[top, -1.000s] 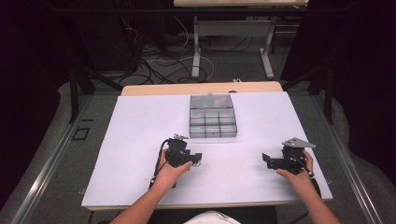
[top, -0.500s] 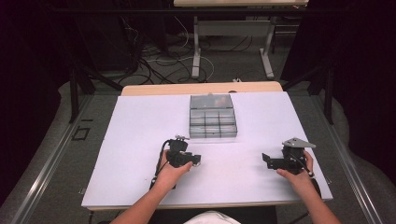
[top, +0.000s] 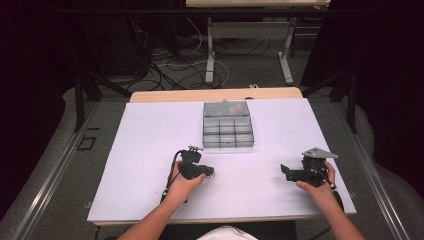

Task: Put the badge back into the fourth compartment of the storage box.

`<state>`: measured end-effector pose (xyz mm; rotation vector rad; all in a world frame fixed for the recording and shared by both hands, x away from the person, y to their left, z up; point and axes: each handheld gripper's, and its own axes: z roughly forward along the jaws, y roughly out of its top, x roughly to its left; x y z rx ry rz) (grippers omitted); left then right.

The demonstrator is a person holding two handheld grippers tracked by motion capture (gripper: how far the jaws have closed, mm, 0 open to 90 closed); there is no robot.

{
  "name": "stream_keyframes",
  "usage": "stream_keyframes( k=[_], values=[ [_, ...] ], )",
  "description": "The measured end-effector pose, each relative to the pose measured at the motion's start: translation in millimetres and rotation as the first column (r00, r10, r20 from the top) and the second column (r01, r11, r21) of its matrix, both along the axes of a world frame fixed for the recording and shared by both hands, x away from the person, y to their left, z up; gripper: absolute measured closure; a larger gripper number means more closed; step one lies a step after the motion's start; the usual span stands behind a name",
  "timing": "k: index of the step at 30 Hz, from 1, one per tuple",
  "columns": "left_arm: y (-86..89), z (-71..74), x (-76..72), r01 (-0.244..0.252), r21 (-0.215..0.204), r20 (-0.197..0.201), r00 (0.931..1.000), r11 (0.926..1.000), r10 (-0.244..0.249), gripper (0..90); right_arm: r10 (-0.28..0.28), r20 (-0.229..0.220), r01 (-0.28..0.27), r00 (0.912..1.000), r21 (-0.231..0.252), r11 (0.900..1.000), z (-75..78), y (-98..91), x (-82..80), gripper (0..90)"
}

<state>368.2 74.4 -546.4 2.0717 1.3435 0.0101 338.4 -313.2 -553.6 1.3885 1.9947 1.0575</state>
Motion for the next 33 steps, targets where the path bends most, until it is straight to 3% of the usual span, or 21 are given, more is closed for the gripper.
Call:
stream_keyframes(
  k=[8,16,24,33],
  values=[
    [1.8,1.8,0.8,-0.014,-0.034,-0.008,0.9999,0.9993,0.013,72.6,-0.003,-0.008,0.003,1.0000,0.006,1.0000,-0.3,0.6,-0.1,0.0],
    [4.1,5.2,1.1,0.005,-0.049,-0.002,1.0000,0.9988,-0.005,78.5,0.001,-0.008,-0.001,1.0000,0.005,1.0000,-1.0,0.0,0.3,0.0],
    [1.5,10.3,-1.1,0.007,-0.106,0.001,1.0000,0.9944,-0.007,85.1,0.001,-0.006,-0.001,1.0000,0.002,1.0000,-1.2,-0.6,0.6,0.0],
    [-5.1,13.2,-4.3,0.043,-0.097,0.020,0.9989,0.9943,-0.041,87.4,-0.004,0.001,0.004,1.0000,-0.002,1.0000,-1.1,-1.2,0.5,0.0]
  ],
)
